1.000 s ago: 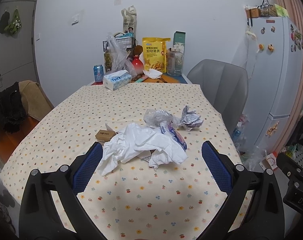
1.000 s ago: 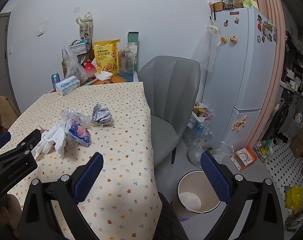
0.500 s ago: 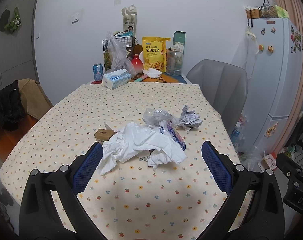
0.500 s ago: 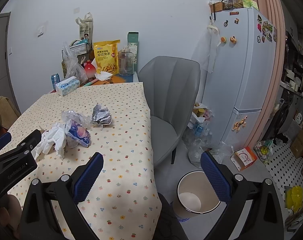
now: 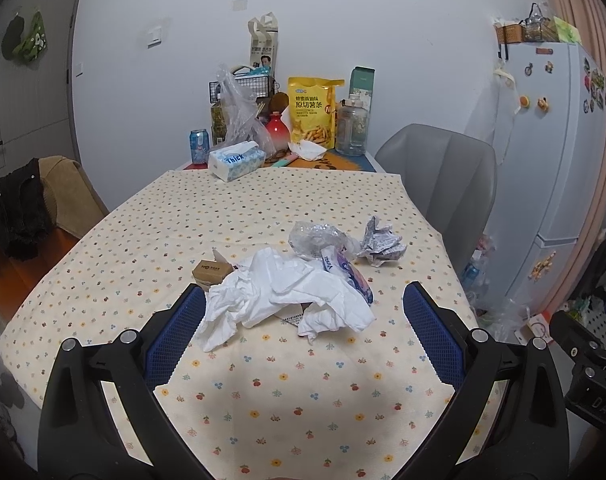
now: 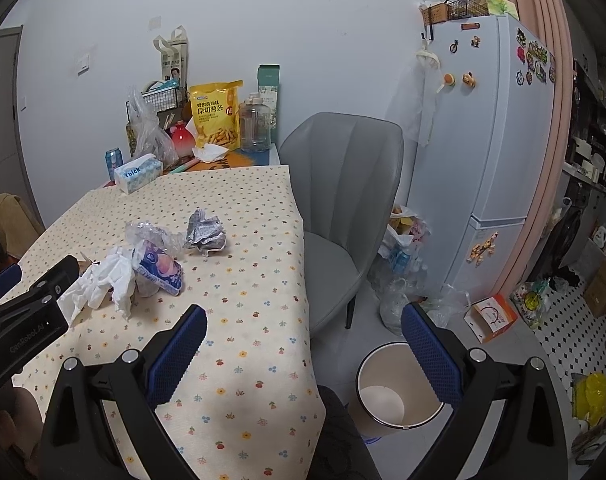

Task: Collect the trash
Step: 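Move both tools toward the white tissues on the tablecloth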

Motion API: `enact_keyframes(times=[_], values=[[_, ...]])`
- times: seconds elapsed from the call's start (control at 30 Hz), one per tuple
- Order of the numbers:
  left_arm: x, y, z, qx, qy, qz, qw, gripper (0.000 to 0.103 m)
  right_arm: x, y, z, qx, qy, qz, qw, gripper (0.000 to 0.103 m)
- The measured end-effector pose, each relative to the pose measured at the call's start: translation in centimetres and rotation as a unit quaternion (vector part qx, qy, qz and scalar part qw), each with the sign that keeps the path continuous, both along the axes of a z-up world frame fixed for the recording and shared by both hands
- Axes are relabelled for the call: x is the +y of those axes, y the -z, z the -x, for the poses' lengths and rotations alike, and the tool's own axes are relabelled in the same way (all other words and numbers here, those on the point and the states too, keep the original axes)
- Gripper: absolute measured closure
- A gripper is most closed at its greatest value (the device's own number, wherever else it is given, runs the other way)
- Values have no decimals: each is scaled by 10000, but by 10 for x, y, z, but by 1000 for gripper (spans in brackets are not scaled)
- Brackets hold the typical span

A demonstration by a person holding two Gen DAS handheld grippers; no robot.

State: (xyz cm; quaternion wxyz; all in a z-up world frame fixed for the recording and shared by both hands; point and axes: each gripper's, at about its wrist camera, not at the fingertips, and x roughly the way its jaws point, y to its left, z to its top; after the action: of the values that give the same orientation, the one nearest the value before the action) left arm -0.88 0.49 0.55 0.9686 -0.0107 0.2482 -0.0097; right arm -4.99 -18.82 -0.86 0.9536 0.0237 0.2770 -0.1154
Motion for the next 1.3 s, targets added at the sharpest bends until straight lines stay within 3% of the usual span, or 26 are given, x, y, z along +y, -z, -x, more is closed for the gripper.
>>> enact_keyframes(times=[0.4, 0.83, 1.1, 1.3], values=[[11, 1, -2, 26, -20, 75, 10000, 5, 10, -1, -3, 2, -63, 62, 10000, 8], [54, 11, -3, 77, -296, 230, 9993, 6, 46, 3, -21, 130, -607, 88, 9980, 8], [83, 36, -18, 424, -518, 444, 9968, 21, 69, 20, -40, 321, -1084, -61, 9936, 9], [91, 54, -37, 722, -567, 486, 9946, 27, 83, 30, -57, 508, -1400, -268, 9885, 21]])
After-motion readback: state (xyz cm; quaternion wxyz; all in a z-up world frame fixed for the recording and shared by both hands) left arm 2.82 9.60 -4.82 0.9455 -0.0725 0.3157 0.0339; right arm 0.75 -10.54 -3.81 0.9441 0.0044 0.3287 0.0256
